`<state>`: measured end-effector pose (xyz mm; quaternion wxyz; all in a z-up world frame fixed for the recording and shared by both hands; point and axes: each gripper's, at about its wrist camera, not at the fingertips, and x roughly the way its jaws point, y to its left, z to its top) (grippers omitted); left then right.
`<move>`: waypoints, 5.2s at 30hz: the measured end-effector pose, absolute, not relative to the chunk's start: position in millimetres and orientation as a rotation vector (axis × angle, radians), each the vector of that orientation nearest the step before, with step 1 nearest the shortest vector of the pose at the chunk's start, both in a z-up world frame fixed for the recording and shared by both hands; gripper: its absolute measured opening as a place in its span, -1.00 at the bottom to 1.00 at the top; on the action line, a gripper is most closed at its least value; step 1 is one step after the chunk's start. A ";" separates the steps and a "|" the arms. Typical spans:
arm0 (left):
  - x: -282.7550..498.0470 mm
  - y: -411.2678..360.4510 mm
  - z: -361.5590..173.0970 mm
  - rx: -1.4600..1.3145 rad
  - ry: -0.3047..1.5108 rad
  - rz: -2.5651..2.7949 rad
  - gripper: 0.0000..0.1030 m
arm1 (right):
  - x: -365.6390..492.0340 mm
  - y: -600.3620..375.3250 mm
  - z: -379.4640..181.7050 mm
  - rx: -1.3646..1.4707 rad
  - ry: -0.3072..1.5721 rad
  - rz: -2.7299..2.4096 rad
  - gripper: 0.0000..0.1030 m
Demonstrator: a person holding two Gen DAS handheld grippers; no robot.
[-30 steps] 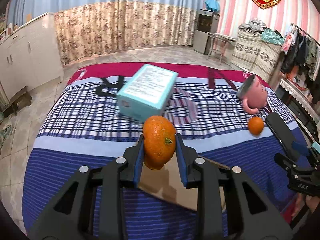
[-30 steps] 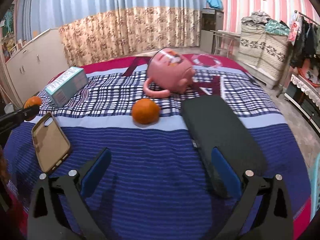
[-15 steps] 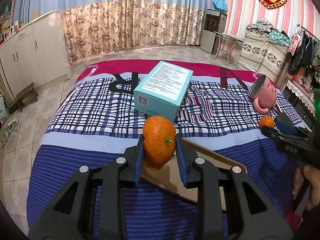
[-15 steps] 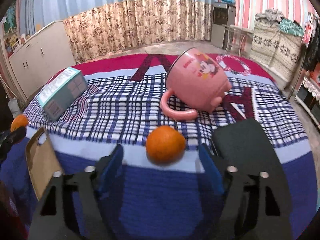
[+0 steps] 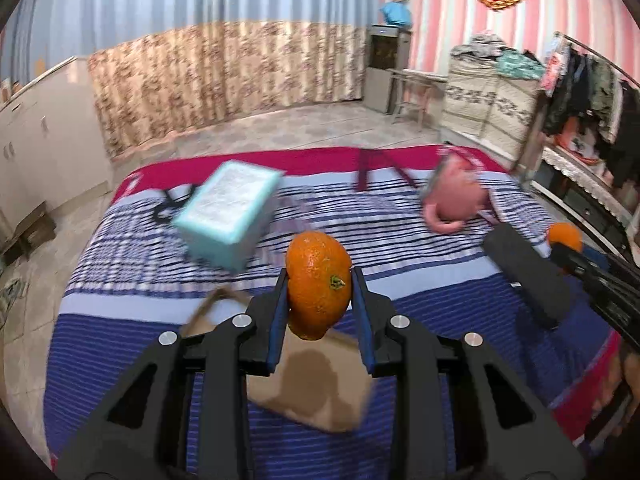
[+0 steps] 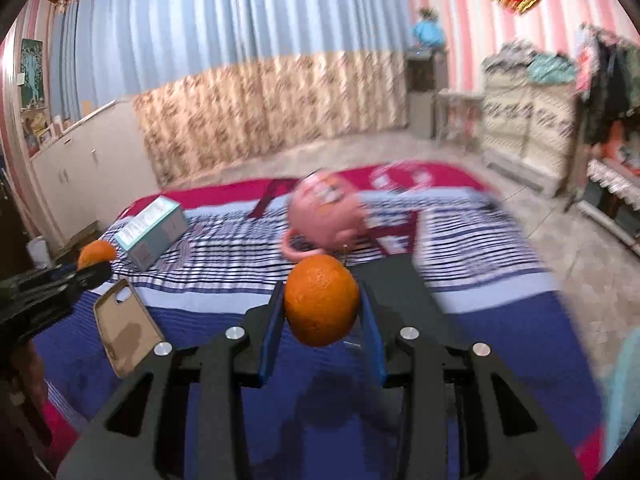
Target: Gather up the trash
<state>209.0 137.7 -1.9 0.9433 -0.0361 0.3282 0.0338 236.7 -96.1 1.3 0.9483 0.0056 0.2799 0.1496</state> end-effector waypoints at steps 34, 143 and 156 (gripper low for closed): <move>209.3 -267.9 -13.2 0.132 0.584 -0.601 -0.45 | 84.5 -441.9 -25.9 0.202 0.476 -0.403 -0.29; -30.9 9.8 17.6 0.022 0.406 -0.122 0.89 | -19.5 -188.5 29.6 -0.013 0.399 0.000 0.91; -31.7 10.0 17.1 0.006 0.402 -0.118 0.89 | -22.3 -184.5 33.5 -0.012 0.373 0.003 0.91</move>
